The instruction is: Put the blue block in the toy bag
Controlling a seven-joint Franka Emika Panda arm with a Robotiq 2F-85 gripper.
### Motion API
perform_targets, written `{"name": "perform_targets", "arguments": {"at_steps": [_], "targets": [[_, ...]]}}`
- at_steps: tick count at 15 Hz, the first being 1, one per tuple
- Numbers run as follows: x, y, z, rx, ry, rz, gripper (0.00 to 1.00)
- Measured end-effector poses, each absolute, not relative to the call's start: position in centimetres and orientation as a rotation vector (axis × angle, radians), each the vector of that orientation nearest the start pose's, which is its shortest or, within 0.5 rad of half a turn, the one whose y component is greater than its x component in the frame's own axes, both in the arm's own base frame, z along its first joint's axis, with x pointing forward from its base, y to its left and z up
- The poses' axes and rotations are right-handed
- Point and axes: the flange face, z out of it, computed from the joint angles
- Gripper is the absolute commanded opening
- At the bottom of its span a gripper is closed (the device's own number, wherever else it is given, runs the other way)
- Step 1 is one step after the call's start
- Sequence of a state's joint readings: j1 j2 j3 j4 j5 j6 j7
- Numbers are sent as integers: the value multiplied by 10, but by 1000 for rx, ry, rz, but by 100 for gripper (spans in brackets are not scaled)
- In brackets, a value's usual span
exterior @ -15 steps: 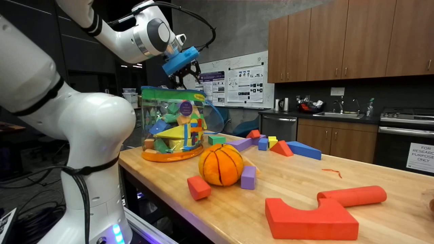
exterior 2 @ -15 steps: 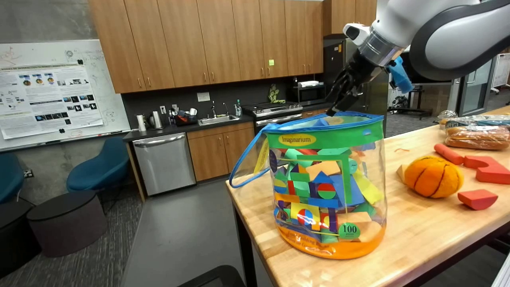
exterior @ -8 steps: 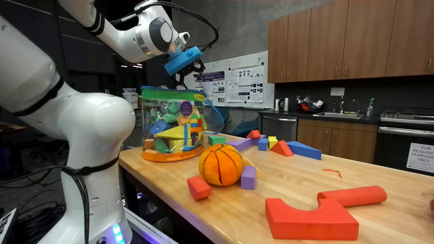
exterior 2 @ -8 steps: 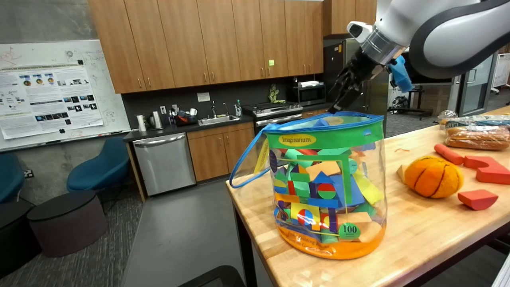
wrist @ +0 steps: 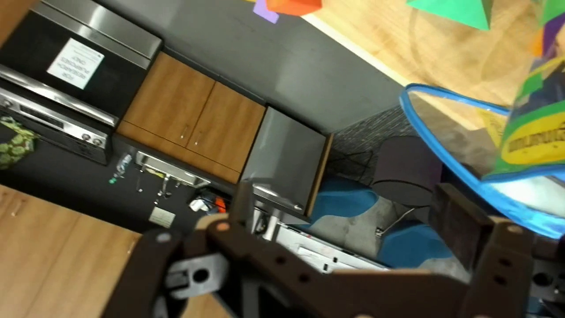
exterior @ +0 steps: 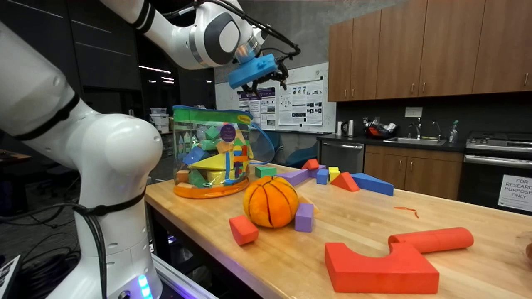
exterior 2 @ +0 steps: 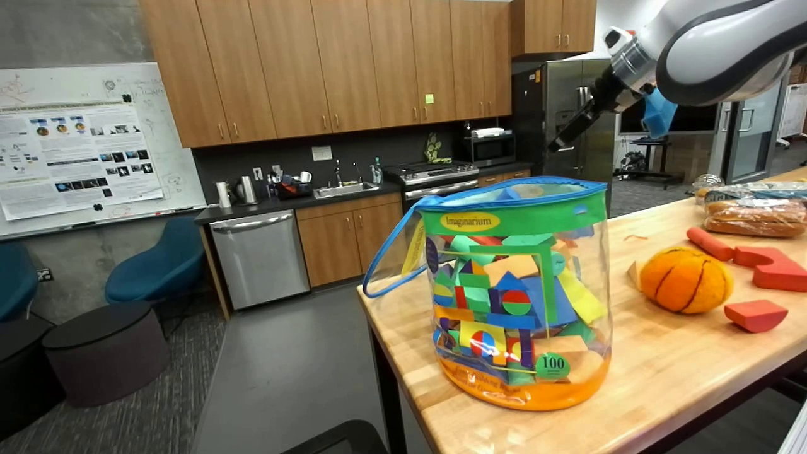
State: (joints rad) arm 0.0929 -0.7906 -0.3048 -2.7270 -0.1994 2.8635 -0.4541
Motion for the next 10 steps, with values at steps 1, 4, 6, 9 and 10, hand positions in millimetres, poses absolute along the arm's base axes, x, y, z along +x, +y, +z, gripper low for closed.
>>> {"name": "perform_targets", "arguments": {"at_steps": [1, 4, 6, 9, 10], "targets": [[357, -99, 546, -2962, -501, -1433, 100], [354, -153, 535, -3006, -257, -1385, 100], [353, -186, 525, -3033, -110, -1341, 100], [353, -231, 510, -3069, 79, -1257, 100], [354, -242, 505, -3072, 130, -1233, 100]]}}
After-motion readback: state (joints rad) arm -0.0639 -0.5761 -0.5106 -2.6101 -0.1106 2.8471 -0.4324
